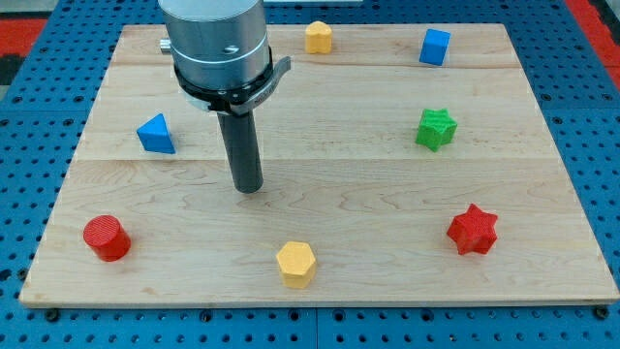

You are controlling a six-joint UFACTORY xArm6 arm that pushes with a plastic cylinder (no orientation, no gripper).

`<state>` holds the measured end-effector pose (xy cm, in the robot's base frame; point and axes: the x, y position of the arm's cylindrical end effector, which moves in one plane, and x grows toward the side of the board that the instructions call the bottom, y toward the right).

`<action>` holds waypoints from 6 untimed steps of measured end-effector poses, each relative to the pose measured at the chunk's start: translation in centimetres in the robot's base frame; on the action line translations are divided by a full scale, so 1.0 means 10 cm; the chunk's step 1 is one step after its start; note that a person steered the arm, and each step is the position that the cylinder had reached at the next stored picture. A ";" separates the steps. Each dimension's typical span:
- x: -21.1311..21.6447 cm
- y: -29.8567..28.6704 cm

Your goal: Point your arm at the center

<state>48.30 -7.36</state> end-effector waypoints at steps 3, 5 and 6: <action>-0.13 0.10; -0.35 0.26; -0.41 0.25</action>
